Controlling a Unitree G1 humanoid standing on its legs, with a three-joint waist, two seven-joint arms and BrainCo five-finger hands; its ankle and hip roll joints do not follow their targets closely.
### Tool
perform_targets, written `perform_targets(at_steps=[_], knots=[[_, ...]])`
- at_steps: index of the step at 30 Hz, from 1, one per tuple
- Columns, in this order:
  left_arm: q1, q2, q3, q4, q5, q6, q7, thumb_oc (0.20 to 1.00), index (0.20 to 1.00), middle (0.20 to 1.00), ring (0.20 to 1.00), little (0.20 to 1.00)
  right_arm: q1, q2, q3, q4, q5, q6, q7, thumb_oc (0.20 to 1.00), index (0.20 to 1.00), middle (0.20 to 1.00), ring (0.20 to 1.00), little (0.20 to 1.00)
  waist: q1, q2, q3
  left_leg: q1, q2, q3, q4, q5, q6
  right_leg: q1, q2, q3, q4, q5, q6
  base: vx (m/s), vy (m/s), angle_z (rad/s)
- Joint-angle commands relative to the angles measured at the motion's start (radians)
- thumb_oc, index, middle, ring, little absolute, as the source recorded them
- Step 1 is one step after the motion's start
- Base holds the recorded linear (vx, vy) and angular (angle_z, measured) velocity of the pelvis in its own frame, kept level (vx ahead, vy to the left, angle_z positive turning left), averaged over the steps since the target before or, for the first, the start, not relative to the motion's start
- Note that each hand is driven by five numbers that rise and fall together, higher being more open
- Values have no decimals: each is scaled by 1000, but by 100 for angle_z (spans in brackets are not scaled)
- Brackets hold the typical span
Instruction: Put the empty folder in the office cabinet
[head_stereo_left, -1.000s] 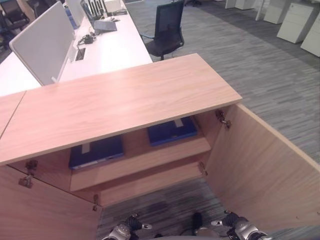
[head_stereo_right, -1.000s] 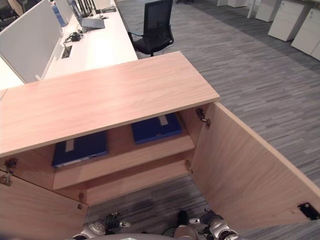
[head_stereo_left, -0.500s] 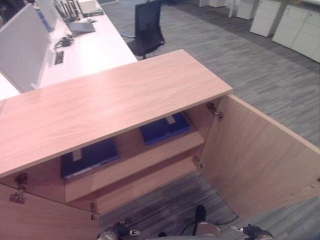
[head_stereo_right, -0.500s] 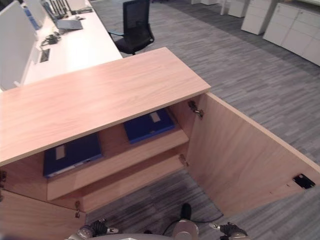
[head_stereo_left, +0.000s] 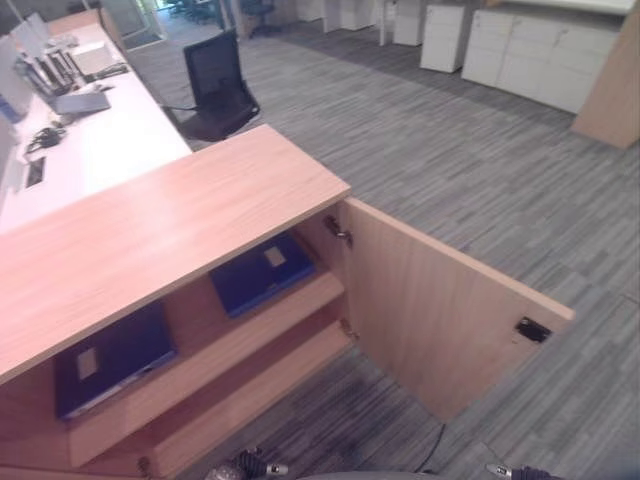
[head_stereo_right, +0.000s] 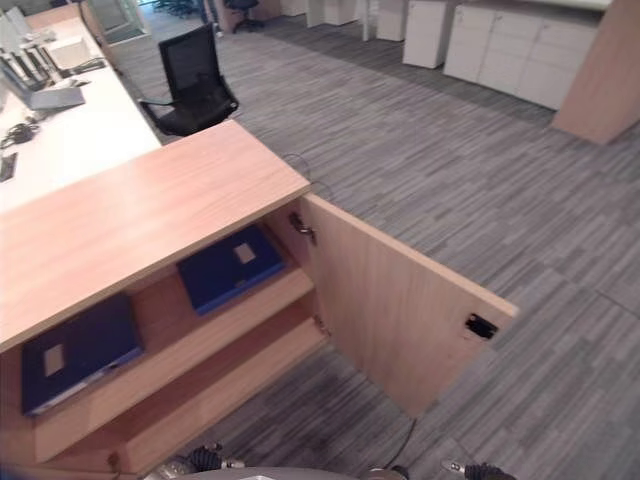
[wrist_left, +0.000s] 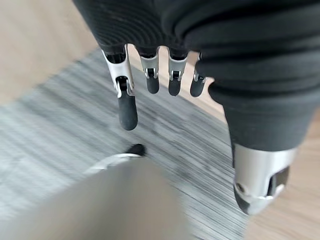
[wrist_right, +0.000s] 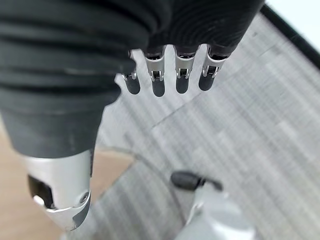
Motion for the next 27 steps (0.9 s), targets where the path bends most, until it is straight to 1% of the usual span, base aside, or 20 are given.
perform_targets(at_steps=[1,2,3,4,5,8,10,11,12,14,15,17,18,19,20,21,22,23,24,27], knots=[[-35,25,36,49,5,-12,20,1000,1000,1000,1000,1000,-38,10,5,44,38,-15,-34,1000,1000,1000,1000,1000,-18,-54,5,-48,-123,-31,-62,-28,38,-27,2,50,-30,8,11,-31,-234,-26],[-35,25,36,49,5,-12,20,1000,1000,1000,1000,1000,-38,10,5,44,38,-15,-35,1000,1000,1000,1000,1000,-18,-53,5,-48,-122,-31,-62,-28,38,-27,2,49,-30,8,10,-40,-307,-3],[-33,22,35,49,0,-11,22,1000,1000,1000,1000,1000,-39,1,-1,39,50,-21,-45,1000,1000,1000,1000,1000,-21,-60,2,-51,-105,-35,-62,-18,26,-23,22,46,-41,0,3,-29,-237,1],[-33,21,35,49,-1,-12,23,1000,1000,1000,1000,1000,-44,-7,-7,38,61,-25,-48,1000,1000,1000,1000,1000,-22,-61,2,-52,-94,-36,-62,-11,19,-20,31,45,-44,-5,-2,-30,-237,1],[-33,21,35,49,-1,-12,23,1000,1000,1000,1000,1000,-44,-7,-7,38,61,-25,-48,1000,1000,1000,1000,1000,-22,-61,2,-52,-93,-37,-62,-11,19,-20,32,45,-44,-5,-2,-22,-167,0],[-29,18,33,56,-4,-11,23,1000,1000,1000,1000,1000,-59,-43,-32,34,90,-36,-64,1000,1000,1000,1000,1000,-23,-66,0,-53,-62,-41,-62,7,-1,-15,58,41,-42,-23,-18,-23,-206,3],[-17,22,44,68,-12,-6,23,1000,1000,1000,1000,1000,-75,-72,-33,-7,103,-51,-72,1000,1000,1000,1000,1000,-22,-71,2,-50,-33,-44,-61,26,-19,-9,85,40,-38,-39,-33,-22,-244,-1],[-17,22,44,68,-12,-6,23,1000,1000,1000,1000,1000,-75,-72,-33,-7,103,-51,-72,1000,1000,1000,1000,1000,-22,-70,2,-50,-32,-44,-61,26,-20,-9,86,40,-38,-39,-34,-18,-156,0],[-13,24,50,72,-15,-4,24,1000,1000,1000,1000,1000,-81,-83,-25,-35,101,-57,-76,1000,1000,1000,1000,1000,-21,-72,5,-51,-19,-45,-57,33,-27,-6,97,39,-38,-46,-40,-40,-234,-3],[3,29,66,75,-26,-2,19,1000,1000,1000,1000,1000,-100,-110,13,-130,72,-77,-80,1000,1000,1000,1000,1000,-13,-79,18,-65,24,-48,-27,49,-47,5,127,29,-39,-62,-60,-55,-285,-4],[3,29,66,75,-26,-1,19,1000,1000,1000,1000,1000,-99,-110,13,-131,72,-77,-80,1000,1000,1000,1000,1000,-14,-78,18,-66,24,-49,-26,48,-48,5,127,28,-39,-62,-60,-36,-166,-7],[8,28,76,74,-35,2,15,1000,1000,1000,1000,1000,-105,-122,42,-216,48,-84,-81,1000,1000,1000,1000,1000,-9,-84,29,-79,49,-54,9,49,-56,16,141,23,-40,-69,-72,-49,-193,-7],[14,24,81,76,-41,5,14,1000,1000,1000,1000,1000,-105,-142,69,-317,24,-93,-80,1000,1000,1000,1000,1000,-2,-87,45,-96,66,-61,50,49,-62,29,153,12,-40,-77,-85,-86,-226,1],[13,22,83,76,-46,6,14,1000,1000,1000,1000,1000,-105,-152,80,-378,13,-96,-83,1000,1000,1000,1000,1000,-1,-90,54,-113,72,-64,78,48,-63,33,156,10,-39,-81,-91,-74,-166,7],[13,22,83,76,-46,6,14,1000,1000,1000,1000,1000,-105,-152,80,-379,13,-96,-83,1000,1000,1000,1000,1000,-2,-91,52,-117,72,-65,78,50,-63,30,156,9,-39,-80,-92,-65,-84,8],[14,21,86,75,-48,8,12,1000,1000,1000,1000,1000,-106,-157,84,-425,6,-98,-83,1000,1000,1000,1000,1000,-1,-93,58,-129,76,-67,107,41,-62,31,157,6,-38,-83,-96,-54,-69,10],[15,19,90,74,-48,10,8,1000,1000,1000,1000,1000,-109,-161,93,-463,-5,-102,-83,1000,1000,1000,1000,1000,3,-95,66,-136,76,-71,152,16,-58,34,157,8,-34,-88,-102,-112,-97,22],[8,17,91,73,-48,11,11,1000,1000,1000,1000,1000,-122,-170,109,-529,-8,-113,-83,1000,1000,1000,1000,1000,10,-102,76,-152,54,-87,245,-44,-41,27,149,4,-24,-93,-108,-84,-60,20],[8,17,91,73,-48,11,11,1000,1000,1000,1000,1000,-122,-170,109,-530,-8,-113,-83,1000,1000,1000,1000,1000,9,-101,76,-154,55,-88,248,-46,-41,27,149,4,-24,-93,-108,-79,-35,10],[-4,19,97,69,-41,14,15,1000,1000,1000,1000,1000,-136,-186,142,-631,-21,-124,-58,1000,1000,1000,1000,1000,6,-103,73,-150,40,-75,347,-92,-16,12,149,-6,-15,-100,-115,-37,-1,0]])
